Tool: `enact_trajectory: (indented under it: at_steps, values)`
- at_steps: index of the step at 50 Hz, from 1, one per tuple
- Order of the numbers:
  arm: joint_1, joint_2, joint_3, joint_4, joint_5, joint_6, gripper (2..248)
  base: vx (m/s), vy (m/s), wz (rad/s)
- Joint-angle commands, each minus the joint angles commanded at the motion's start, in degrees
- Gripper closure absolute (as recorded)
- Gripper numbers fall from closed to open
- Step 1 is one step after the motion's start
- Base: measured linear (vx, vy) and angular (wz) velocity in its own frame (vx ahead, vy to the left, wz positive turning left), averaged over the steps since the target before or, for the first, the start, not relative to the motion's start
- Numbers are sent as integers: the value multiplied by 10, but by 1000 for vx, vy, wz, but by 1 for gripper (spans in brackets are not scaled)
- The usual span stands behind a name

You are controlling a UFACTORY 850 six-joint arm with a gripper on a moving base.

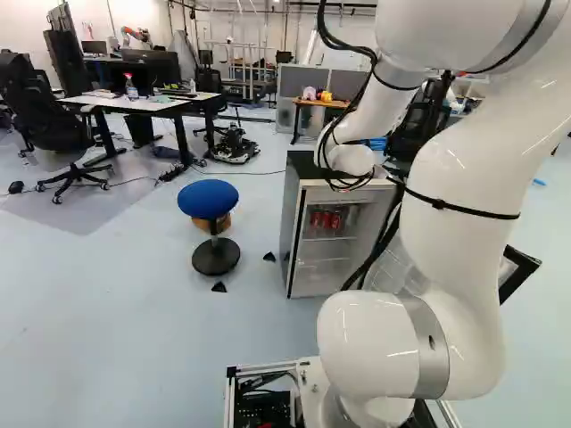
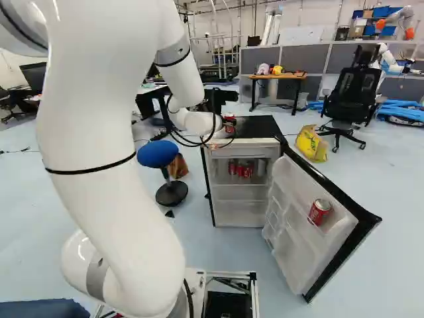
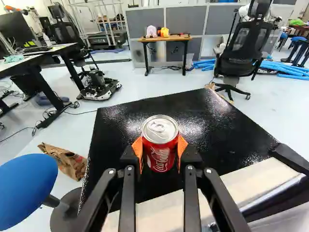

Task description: Grab a drink from the fridge

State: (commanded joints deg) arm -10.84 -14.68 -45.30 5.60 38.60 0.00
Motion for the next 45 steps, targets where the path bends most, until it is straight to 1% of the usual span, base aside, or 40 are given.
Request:
enact_trajectory:
  at_steps: [8, 45]
  values:
    - [3, -16, -19, 2, -12, 0, 158, 0, 0, 0]
    - [3, -24, -19, 2, -16, 0, 158, 0, 0, 0]
